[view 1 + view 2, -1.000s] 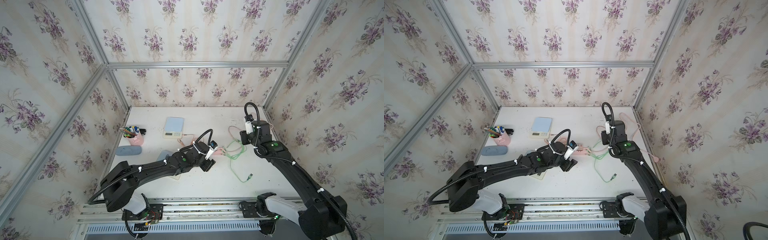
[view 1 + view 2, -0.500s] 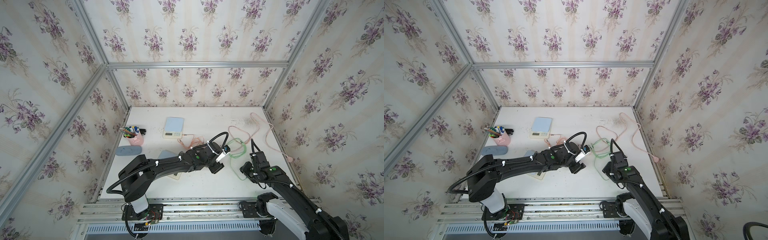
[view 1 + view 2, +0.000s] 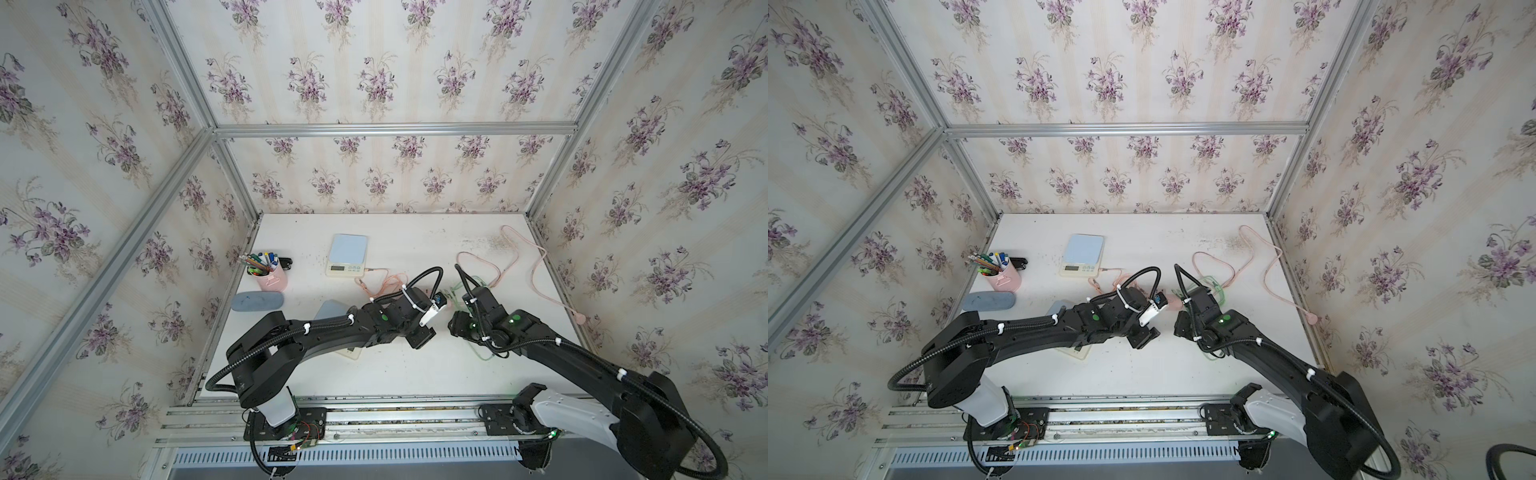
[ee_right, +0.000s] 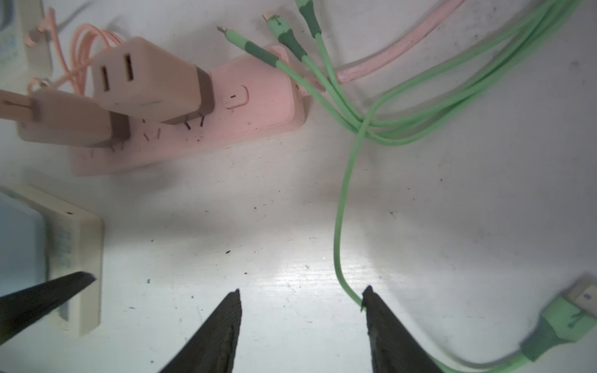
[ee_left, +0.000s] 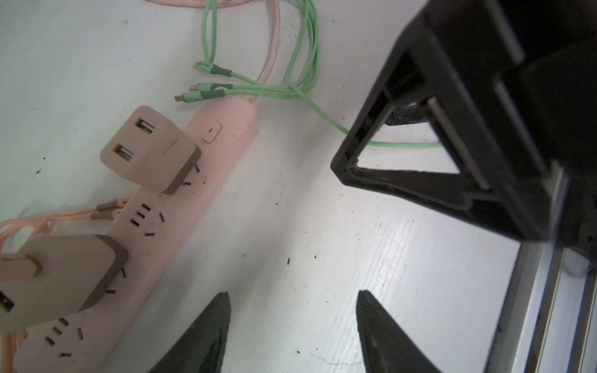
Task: Charge the electronic scale
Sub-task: Pick up the charging cable from the center of the board.
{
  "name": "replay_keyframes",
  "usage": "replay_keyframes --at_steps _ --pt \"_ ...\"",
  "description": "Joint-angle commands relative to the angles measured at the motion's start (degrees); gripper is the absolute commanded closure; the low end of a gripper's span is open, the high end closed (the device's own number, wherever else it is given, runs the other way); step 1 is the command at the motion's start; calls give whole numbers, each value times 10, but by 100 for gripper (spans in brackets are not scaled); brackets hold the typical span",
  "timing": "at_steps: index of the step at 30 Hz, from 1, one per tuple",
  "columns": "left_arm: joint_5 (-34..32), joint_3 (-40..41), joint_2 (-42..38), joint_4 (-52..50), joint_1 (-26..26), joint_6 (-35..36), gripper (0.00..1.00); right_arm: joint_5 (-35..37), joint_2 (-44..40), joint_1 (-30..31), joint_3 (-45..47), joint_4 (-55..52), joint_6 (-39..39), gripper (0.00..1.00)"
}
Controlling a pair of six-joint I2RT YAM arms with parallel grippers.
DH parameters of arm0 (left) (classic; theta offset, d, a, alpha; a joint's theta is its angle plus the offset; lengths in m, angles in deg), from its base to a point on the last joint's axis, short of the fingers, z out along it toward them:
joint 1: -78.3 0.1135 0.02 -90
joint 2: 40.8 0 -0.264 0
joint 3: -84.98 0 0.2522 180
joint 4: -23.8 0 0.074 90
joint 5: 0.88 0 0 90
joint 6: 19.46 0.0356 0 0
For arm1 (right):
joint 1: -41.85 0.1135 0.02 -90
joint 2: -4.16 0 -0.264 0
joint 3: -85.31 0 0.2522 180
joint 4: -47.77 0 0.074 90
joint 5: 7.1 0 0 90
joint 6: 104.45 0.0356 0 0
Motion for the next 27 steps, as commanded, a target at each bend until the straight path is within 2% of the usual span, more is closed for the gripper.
replay_keyframes --at_steps 1,7,8,9,11,12,13,15,19,23,27 --pt "2 17 -16 27 1 -18 35 50 45 8 -10 -30 -44 37" --pt "-7 45 -38 30 3 -25 35 94 93 9 -12 -37 -44 39" --pt "-8 49 -41 30 3 -28 35 87 100 9 -11 -28 -48 44" --pt "-9 51 -44 29 3 -29 35 73 106 9 -10 -17 -54 55" --pt "-15 57 -52 31 3 -32 35 55 103 9 -14 -2 -53 83" --pt "-30 62 -60 36 3 -39 35 53 88 9 -18 2 -42 94" --pt "-43 71 -70 48 3 -43 35 49 67 9 -23 8 -33 100" --pt "-64 113 -108 108 4 -41 34 47 -1 9 -43 16 -1 100" --pt "-44 167 -188 216 3 19 30 44 -101 6 -108 3 71 100" --pt "-11 134 -210 216 3 64 27 2 -118 -3 -171 -12 118 100" --pt "17 106 -189 251 3 61 27 -59 -120 -12 -197 28 142 100"
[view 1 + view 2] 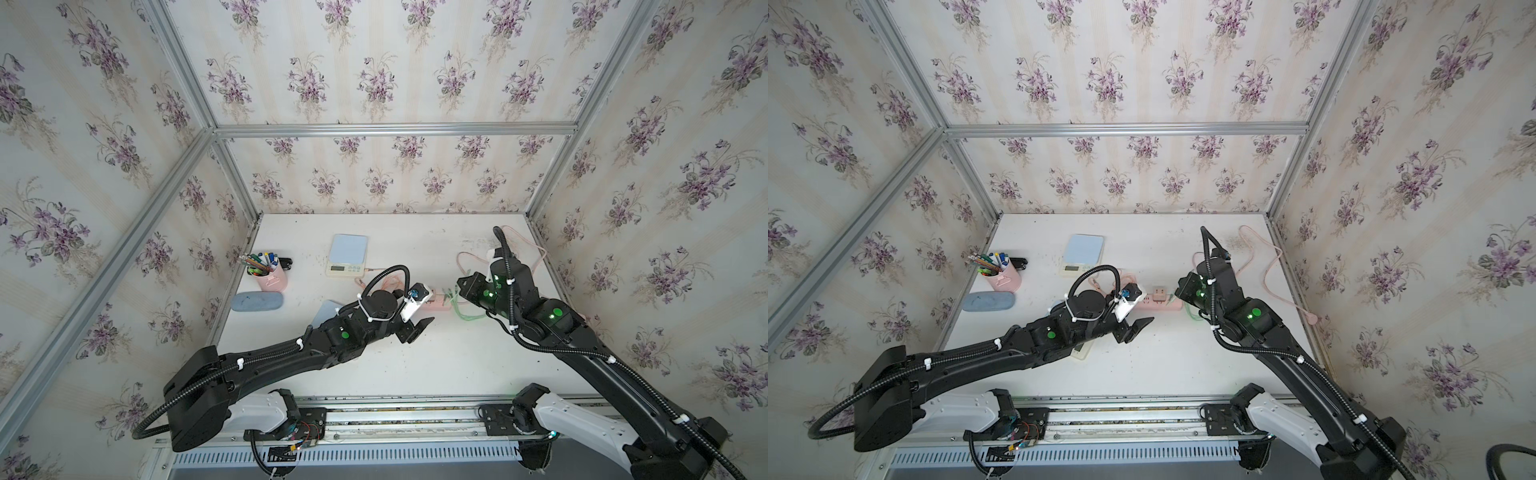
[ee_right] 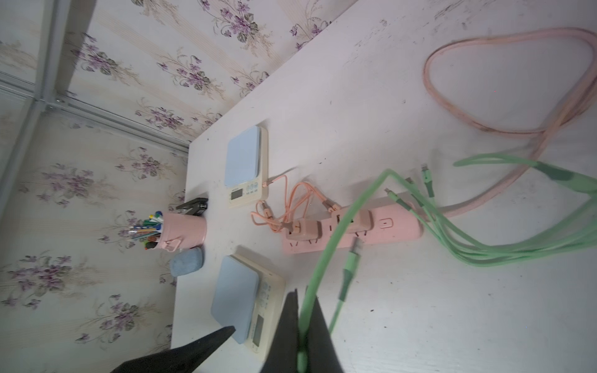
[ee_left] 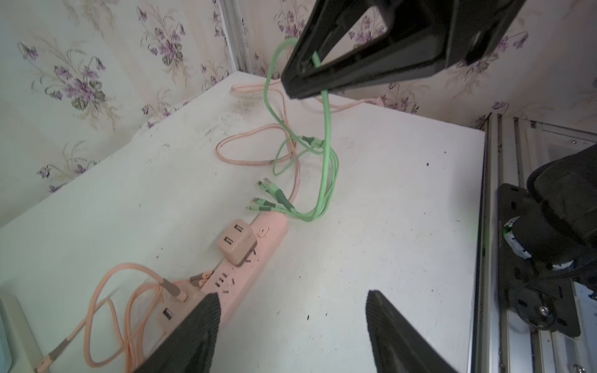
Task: Charge the electronic scale
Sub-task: Pick up the charging cable from the center of the board.
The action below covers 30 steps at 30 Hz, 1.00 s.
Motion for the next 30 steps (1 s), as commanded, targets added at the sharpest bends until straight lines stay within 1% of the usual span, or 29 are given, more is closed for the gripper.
replay_keyframes --at_steps 1,6,10,11,12,15,16,17,21,23,24,27,28,30 --pt "34 -16 17 60 2 16 27 -65 -1 -6 -15 39 51 100" --pt "86 -11 55 121 1 13 27 -126 11 -12 -32 87 68 100" --pt "84 -7 67 147 2 -1 28 -153 17 -17 -47 99 69 100" --pt "85 -7 67 154 3 -5 31 -160 17 -19 -49 105 72 100" --pt "88 -6 85 162 6 -13 36 -167 16 -22 -49 110 76 100" --pt "93 -3 90 183 11 -33 44 -184 7 -23 -42 125 90 100" --pt "93 -1 92 190 12 -37 44 -188 4 -44 -39 131 95 100" --pt "93 1 94 198 13 -42 46 -195 0 -51 -34 140 101 100" --pt "95 9 93 220 17 -64 67 -222 -12 -73 -20 162 121 100" --pt "98 13 88 228 17 -71 70 -231 -18 -81 -13 169 130 100" --pt "101 12 86 229 17 -72 73 -238 -21 -86 -7 175 135 100" --pt "100 15 81 229 17 -75 87 -255 -31 -98 13 193 154 100" --pt "100 15 79 230 17 -76 90 -259 -33 -102 19 197 159 100" --pt "97 15 75 230 17 -81 92 -264 -39 -111 27 198 164 100"
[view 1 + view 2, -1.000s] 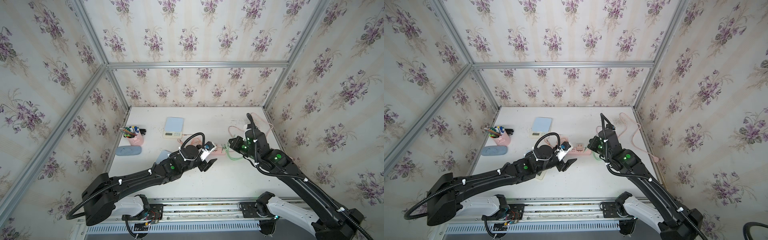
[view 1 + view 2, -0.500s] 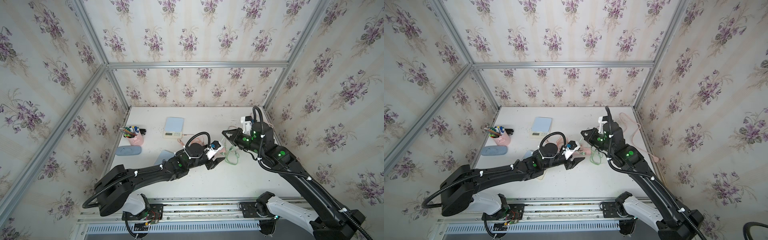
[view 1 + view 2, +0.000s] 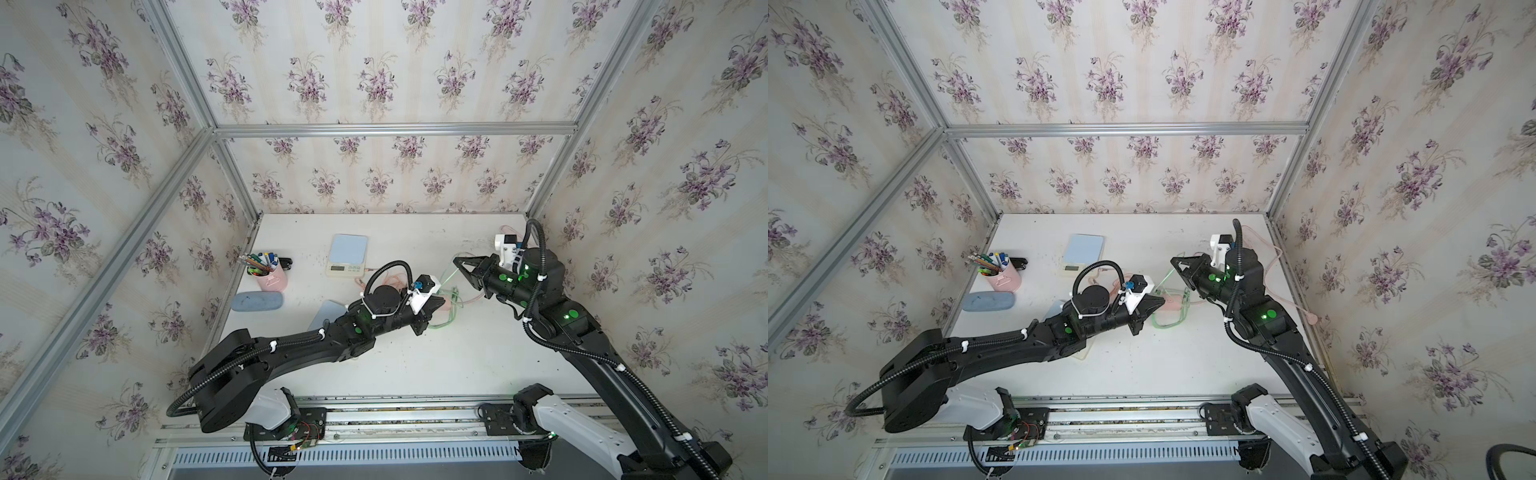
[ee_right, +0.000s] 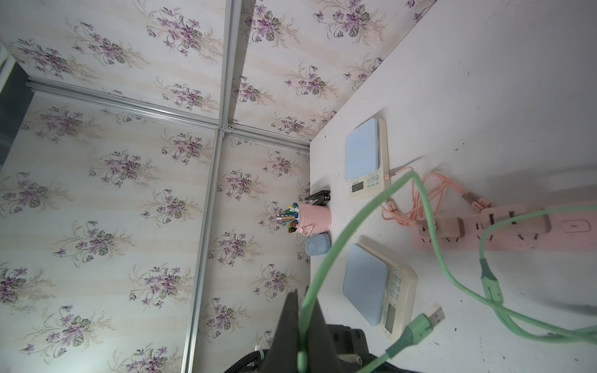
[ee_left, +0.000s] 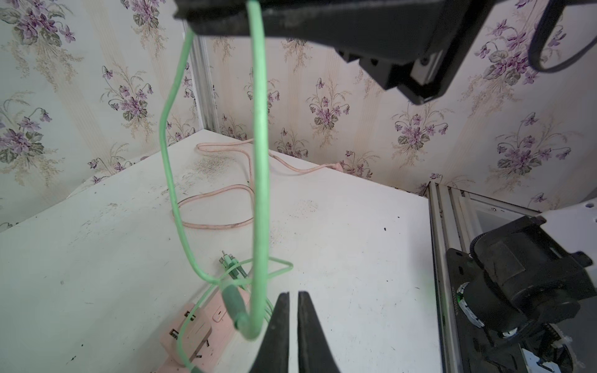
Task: Charge the electronic scale
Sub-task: Pick up the charging cable from the center of the board.
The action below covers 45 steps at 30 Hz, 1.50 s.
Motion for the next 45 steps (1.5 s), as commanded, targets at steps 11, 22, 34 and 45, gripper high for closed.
replay_keyframes --at_steps 11,22,34,45 --pt "-47 13 9 47 0 -36 49 -25 -29 -15 11 32 39 100" --pt "-32 0 51 115 0 -63 54 -26 -42 -15 20 33 48 100" --pt "-45 29 23 136 0 -69 99 -33 -42 -44 22 23 31 100" --pt "121 -157 -31 -428 56 3 100 -163 4 -194 122 -34 -312 47"
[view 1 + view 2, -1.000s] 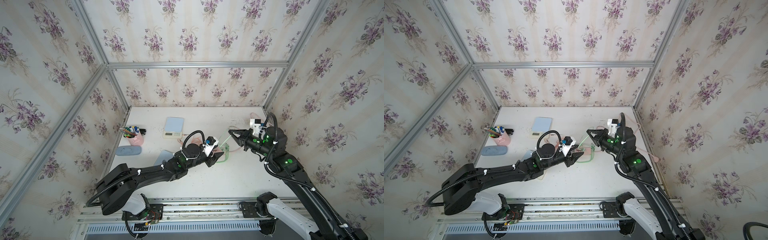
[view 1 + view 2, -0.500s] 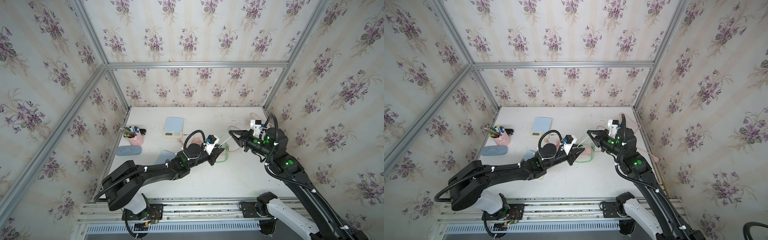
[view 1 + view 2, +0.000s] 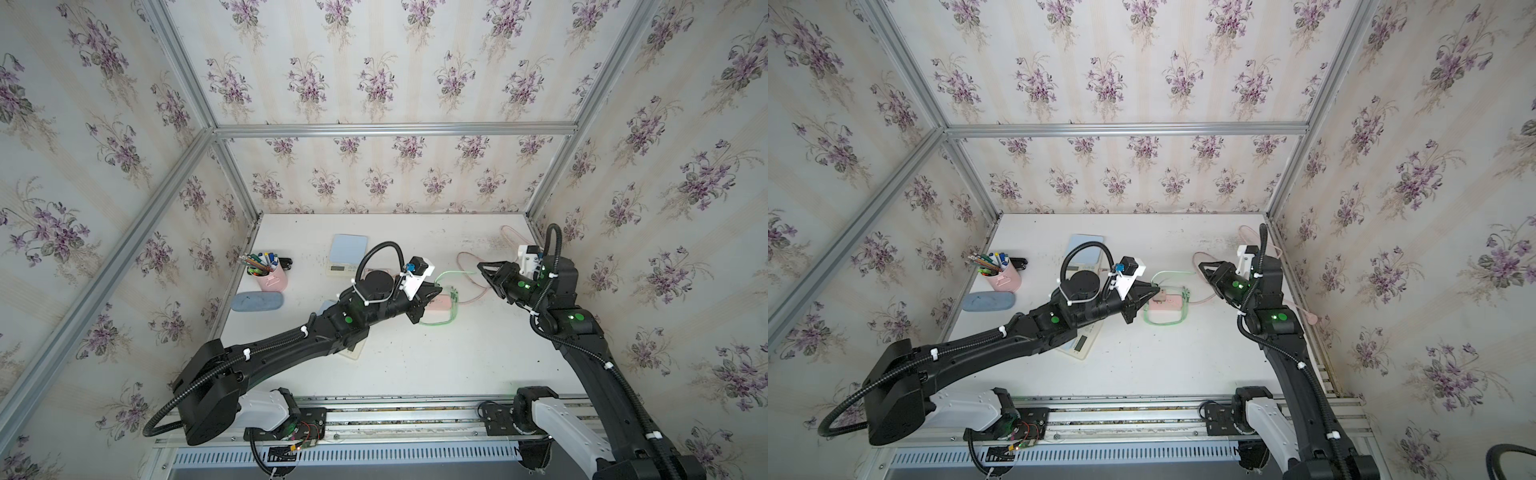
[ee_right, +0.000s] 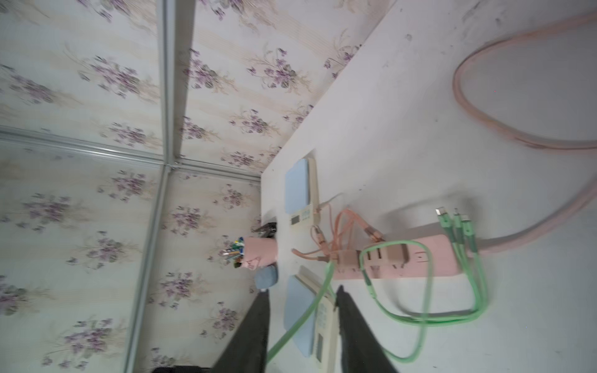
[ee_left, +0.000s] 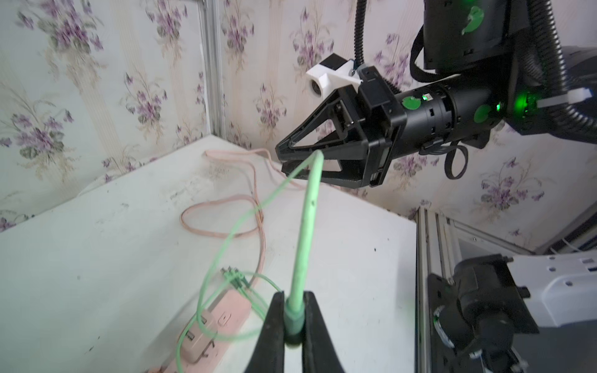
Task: Charge the electronic scale
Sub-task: Pick up the charging cable from the center of the board.
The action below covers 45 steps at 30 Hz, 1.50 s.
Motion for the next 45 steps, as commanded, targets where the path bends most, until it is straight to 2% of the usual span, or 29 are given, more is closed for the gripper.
replay_keyframes --at_steps 1,4,9,11,17,21,24,28,33,41,45 --pt "84 -71 16 -284 15 51 100 -82 -8 -1 29 -13 -130 45" --pt "85 -114 27 -372 18 79 100 -107 -86 2 59 10 -130 40" --pt "123 -171 88 -434 24 85 100 -84 -236 27 91 79 -91 35" --pt "142 -189 107 -444 24 82 100 -88 -259 30 106 111 -63 35" --pt "172 -208 135 -445 24 66 100 -116 -198 65 85 80 -86 42" --pt "174 -215 142 -446 24 54 100 -67 -152 151 46 38 -118 50" --pt "168 -221 144 -445 24 47 100 -25 -118 216 41 30 -109 59" --pt "157 -227 141 -443 24 39 100 3 -80 248 47 27 -80 67" --pt "154 -226 135 -437 24 34 100 22 -69 248 51 25 -63 68" --pt "154 -226 134 -434 15 33 100 8 -37 249 44 57 -53 58" --pt "146 -226 131 -434 14 32 100 2 -20 255 43 52 -61 60"
